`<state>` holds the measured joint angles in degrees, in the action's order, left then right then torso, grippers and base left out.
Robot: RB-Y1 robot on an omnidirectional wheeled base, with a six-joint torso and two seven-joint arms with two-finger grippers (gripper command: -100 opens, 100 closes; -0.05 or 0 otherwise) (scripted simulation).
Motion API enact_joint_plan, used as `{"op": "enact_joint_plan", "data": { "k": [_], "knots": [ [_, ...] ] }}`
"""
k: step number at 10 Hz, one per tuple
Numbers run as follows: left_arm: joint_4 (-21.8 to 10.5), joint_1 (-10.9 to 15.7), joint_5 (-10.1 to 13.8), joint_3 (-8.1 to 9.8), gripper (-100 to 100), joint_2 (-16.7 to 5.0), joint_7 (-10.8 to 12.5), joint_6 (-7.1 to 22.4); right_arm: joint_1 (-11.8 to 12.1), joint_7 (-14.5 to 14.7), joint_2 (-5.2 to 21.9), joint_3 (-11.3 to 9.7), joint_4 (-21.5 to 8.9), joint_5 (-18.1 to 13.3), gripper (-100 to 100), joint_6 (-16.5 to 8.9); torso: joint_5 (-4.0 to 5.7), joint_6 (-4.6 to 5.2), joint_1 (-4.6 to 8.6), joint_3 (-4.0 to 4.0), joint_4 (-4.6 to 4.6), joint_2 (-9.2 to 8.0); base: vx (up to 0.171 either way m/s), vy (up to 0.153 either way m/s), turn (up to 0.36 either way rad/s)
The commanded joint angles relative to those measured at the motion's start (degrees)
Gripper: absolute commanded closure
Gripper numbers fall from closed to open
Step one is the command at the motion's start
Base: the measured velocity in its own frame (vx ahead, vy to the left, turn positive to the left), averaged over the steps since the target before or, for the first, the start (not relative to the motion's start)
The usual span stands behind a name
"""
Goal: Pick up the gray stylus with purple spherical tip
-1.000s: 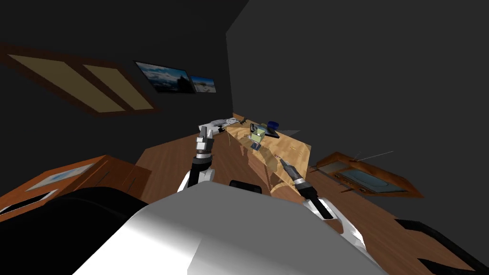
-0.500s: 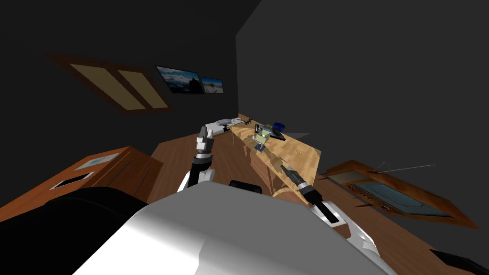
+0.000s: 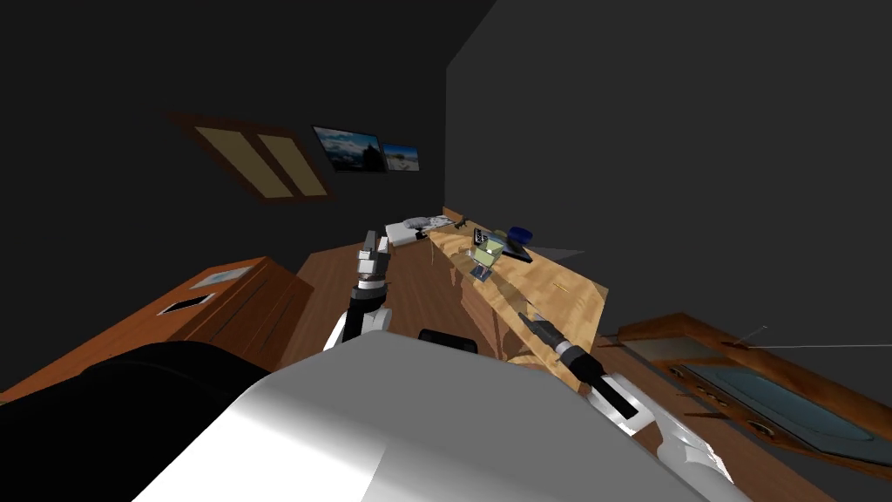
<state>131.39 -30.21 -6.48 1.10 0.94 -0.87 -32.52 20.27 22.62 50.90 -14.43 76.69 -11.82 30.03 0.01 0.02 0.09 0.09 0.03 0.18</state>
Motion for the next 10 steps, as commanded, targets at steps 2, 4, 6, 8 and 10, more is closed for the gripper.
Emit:
{"op": "enact_joint_plan", "data": {
  "k": [2, 4, 6, 8, 10],
  "knots": [
    [0.0, 0.0, 0.0, 0.00, 0, 0.0, 0.0, 0.0, -0.1, 0.9, 2.6, -1.6, -3.5, -2.6, -100, 0.4, 0.00, -0.02, 0.02, 0.03, 0.01, 0.06, 0.050, -0.013, 0.226],
    [0.0, 0.0, 0.0, 0.01, 0, 0.0, 0.0, 0.0, -0.6, 1.2, 4.2, -2.9, -6.3, -4.4, -100, 0.5, 0.01, 0.06, 0.00, -0.03, -0.01, -0.06, 0.025, -0.006, 0.071],
    [0.0, 0.0, 0.0, 0.01, 0, 0.0, 0.0, 0.0, -1.0, 1.5, 5.8, -4.1, -8.5, -6.2, -100, 0.7, 0.01, 0.05, 0.00, -0.01, 0.00, -0.03, 0.042, -0.009, 0.141],
    [0.0, 0.0, 0.0, 0.01, 0, 0.0, 0.0, 0.0, -1.5, 1.8, 7.2, -5.3, -11.1, -8.1, -100, 0.8, 0.00, 0.06, 0.02, 0.02, 0.01, 0.03, 0.051, -0.014, 0.155],
    [0.0, 0.0, 0.0, 0.01, 0, 0.0, 0.0, 0.0, -1.9, 2.0, 8.5, -6.5, -13.3, -10.0, -100, 1.0, 0.01, 0.07, 0.02, 0.02, 0.01, 0.02, 0.048, -0.014, 0.122]
  ]
}}
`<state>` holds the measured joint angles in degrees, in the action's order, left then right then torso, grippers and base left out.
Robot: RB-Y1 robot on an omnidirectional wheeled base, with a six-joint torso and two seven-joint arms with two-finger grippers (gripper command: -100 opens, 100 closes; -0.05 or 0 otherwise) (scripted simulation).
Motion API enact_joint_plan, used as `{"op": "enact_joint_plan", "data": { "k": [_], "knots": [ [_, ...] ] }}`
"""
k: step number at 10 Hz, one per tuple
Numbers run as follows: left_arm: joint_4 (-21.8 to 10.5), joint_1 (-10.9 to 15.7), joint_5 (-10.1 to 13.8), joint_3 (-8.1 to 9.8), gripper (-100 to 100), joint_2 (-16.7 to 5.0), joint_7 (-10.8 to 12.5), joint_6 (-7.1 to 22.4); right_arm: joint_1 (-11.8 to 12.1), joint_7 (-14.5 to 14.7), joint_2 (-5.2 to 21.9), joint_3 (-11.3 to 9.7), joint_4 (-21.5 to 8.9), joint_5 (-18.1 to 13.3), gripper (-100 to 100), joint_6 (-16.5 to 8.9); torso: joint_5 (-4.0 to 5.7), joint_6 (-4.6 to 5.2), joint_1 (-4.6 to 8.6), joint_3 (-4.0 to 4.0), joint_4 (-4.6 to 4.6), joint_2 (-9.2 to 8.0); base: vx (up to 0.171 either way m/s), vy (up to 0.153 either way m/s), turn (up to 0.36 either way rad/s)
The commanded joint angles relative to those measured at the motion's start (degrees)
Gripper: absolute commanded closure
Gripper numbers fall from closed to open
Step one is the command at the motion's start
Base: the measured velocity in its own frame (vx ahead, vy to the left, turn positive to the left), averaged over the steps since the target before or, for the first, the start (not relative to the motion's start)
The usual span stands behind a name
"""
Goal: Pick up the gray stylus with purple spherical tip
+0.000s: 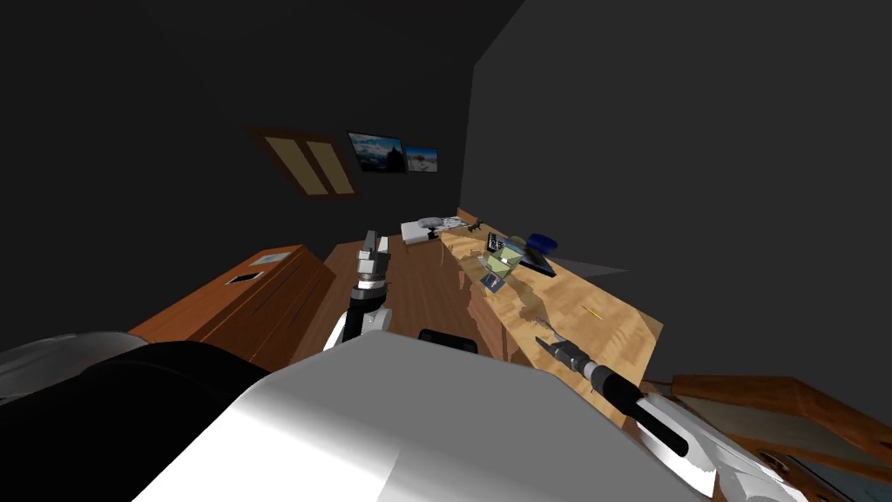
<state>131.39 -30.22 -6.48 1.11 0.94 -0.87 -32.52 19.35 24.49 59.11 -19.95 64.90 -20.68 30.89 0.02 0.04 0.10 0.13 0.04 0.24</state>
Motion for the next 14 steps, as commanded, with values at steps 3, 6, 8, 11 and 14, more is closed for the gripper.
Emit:
{"op": "enact_joint_plan", "data": {
  "k": [3, 6, 8, 11, 14],
  "knots": [
    [0.0, 0.0, 0.0, 0.00, 0, 0.0, 0.0, 0.0, -1.3, 0.3, 1.4, -2.2, -4.5, -3.0, -100, 0.2, 0.01, 0.00, 0.04, 0.00, 0.00, -0.01, 0.046, -0.021, 0.114],
    [0.0, 0.0, 0.0, 0.00, 0, 0.0, 0.0, 0.0, -2.0, 0.6, 3.3, -4.5, -8.4, -6.6, -100, 0.5, 0.01, 0.04, 0.00, -0.01, 0.00, -0.03, 0.051, -0.019, 0.124],
    [0.0, 0.0, 0.0, 0.00, 0, 0.0, 0.0, 0.0, -2.4, 0.7, 4.9, -6.6, -11.8, -9.9, -100, 0.7, 0.00, 0.00, 0.07, 0.05, 0.02, 0.08, 0.084, -0.044, 0.237],
    [0.0, 0.0, 0.0, 0.01, 0, 0.0, 0.0, 0.0, -2.8, 0.8, 6.5, -9.5, -15.4, -13.9, -100, 1.1, 0.02, 0.04, 0.06, 0.08, 0.04, 0.13, 0.085, -0.038, 0.140],
    [0.0, 0.0, 0.0, 0.00, 0, 0.0, 0.0, 0.0, -3.6, 1.5, 6.1, -10.9, -18.4, -15.8, -100, 1.9, 0.01, 0.03, -0.01, 0.04, 0.02, 0.06, 0.049, -0.021, 0.104]
  ]
}}
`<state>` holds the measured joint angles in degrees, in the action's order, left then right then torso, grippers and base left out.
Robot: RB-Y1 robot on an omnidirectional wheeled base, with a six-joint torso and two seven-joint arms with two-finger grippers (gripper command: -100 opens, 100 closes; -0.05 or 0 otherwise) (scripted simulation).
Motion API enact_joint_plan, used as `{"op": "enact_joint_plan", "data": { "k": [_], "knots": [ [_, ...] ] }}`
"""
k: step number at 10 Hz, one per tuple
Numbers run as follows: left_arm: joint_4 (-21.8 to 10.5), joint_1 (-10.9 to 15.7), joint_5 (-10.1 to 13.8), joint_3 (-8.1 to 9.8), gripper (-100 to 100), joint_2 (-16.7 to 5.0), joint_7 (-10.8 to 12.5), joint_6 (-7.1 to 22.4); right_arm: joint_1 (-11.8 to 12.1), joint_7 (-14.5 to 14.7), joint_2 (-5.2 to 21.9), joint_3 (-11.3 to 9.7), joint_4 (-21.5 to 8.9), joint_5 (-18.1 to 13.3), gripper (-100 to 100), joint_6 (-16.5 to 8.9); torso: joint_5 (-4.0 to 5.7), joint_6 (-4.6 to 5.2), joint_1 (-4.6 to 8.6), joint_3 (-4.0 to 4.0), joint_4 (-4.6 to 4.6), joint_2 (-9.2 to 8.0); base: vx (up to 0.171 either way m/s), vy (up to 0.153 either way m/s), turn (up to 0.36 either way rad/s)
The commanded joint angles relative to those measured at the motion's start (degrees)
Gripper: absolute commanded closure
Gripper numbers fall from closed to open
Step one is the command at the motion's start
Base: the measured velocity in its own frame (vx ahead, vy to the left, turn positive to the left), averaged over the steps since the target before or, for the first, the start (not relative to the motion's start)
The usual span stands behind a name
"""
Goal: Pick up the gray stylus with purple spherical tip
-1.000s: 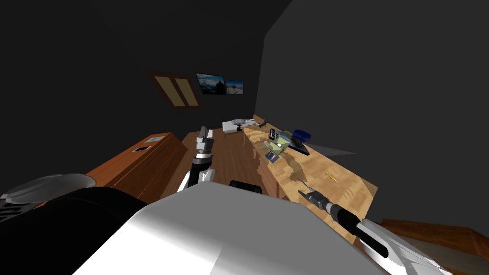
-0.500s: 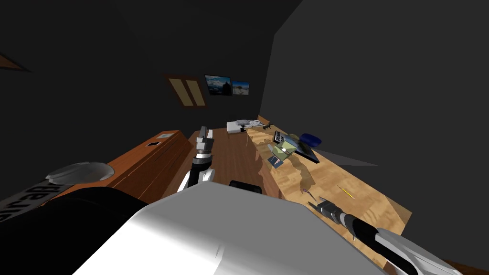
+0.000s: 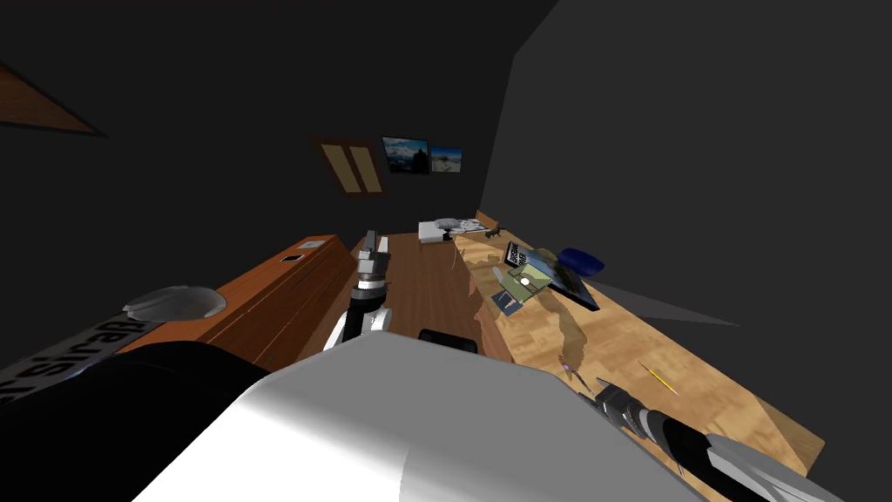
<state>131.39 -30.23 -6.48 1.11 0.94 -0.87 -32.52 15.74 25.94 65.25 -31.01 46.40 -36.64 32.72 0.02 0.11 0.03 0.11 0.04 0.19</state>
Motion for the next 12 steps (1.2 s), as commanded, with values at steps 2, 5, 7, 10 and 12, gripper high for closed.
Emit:
{"op": "enact_joint_plan", "data": {
  "k": [2, 5, 7, 10, 12],
  "knots": [
    [0.0, 0.0, 0.0, 0.00, 0, 0.0, 0.0, 0.0, -0.3, 0.5, -1.8, -0.1, -0.7, -0.2, -100, -1.2, -0.01, 0.00, -0.04, -0.05, -0.02, -0.09, 0.007, -0.014, 0.039],
    [0.0, 0.0, 0.0, 0.00, 0, 0.0, 0.0, 0.0, -0.7, 1.1, -2.8, 0.0, -1.7, -0.2, 100, -1.1, 0.01, 0.01, 0.05, -0.09, -0.03, -0.14, 0.003, -0.028, 0.028],
    [0.0, 0.0, 0.0, 0.00, 0, 0.0, 0.0, 0.0, -0.7, 1.1, -2.8, 0.0, -1.6, -0.2, 100, -1.1, 0.02, 0.00, -0.01, -0.09, -0.04, -0.14, 0.000, 0.000, 0.000],
    [0.0, 0.0, 0.0, 0.00, 0, 0.0, 0.0, 0.0, -0.6, 1.1, -2.8, 0.0, -1.6, -0.2, 0, -1.1, 0.06, 0.00, 0.07, -0.06, -0.03, -0.10, 0.000, 0.000, 0.000],
    [0.0, 0.0, 0.0, 0.00, 0, 0.0, 0.0, 0.0, 0.0, 0.0, 0.0, 0.0, 0.0, 0.0, 100, 0.0, 0.02, 0.03, 0.00, -0.07, -0.03, -0.12, -0.005, 0.032, -0.076]
  ]
}}
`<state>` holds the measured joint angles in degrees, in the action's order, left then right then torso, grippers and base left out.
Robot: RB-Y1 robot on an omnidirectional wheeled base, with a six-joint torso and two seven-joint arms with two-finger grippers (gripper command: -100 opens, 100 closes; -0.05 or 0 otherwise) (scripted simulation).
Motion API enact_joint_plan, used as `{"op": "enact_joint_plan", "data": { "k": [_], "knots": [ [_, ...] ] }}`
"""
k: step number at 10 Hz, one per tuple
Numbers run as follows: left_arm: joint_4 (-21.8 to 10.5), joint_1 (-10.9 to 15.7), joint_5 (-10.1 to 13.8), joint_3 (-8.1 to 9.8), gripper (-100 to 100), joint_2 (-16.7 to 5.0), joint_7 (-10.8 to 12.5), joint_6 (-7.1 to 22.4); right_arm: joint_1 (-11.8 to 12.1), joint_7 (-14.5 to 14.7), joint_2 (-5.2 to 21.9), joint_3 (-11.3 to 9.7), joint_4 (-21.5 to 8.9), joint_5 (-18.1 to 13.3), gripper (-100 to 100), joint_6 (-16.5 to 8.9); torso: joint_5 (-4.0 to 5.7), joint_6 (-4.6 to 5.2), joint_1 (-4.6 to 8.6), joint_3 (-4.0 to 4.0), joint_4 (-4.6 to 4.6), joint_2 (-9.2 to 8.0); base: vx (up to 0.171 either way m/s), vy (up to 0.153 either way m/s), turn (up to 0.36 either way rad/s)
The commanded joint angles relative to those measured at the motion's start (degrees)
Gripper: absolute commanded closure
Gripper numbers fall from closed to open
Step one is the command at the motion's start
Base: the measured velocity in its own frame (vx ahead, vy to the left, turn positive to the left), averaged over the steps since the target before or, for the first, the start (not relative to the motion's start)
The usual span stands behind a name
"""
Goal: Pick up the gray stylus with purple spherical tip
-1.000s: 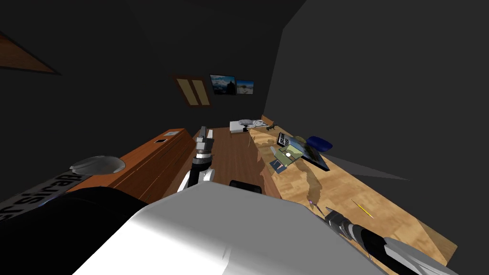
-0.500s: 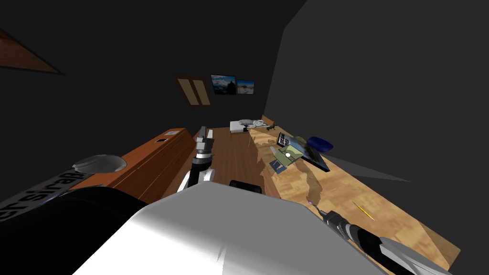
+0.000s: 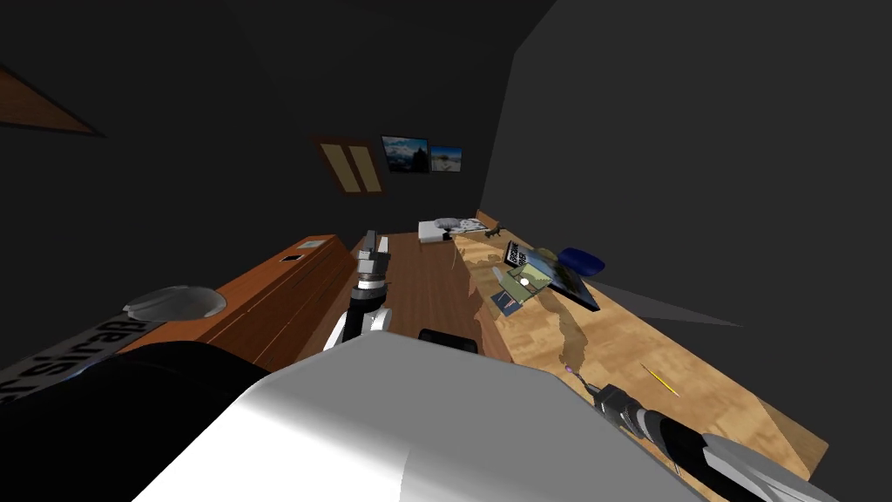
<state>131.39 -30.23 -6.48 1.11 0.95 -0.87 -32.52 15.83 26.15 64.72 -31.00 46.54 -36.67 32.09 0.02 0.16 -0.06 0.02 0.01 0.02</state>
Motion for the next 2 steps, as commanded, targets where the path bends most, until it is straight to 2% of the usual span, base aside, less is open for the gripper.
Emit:
{"op": "enact_joint_plan", "data": {
  "k": [1, 2],
  "knots": [
    [0.0, 0.0, 0.0, 0.00, 0, 0.0, 0.0, 0.0, 0.0, 0.0, 0.0, 0.0, 0.0, 0.0, 100, 0.0, 0.00, 0.00, 0.00, 0.00, 0.00, 0.00, -0.006, 0.019, -0.024],
    [0.0, 0.0, 0.0, 0.00, 0, 0.0, 0.0, 0.0, 0.1, -0.1, 0.2, 0.0, 0.1, 0.0, 0, 0.0, 0.04, -0.04, 0.06, 0.00, -0.01, 0.02, 0.000, 0.000, 0.000]
  ]
}}
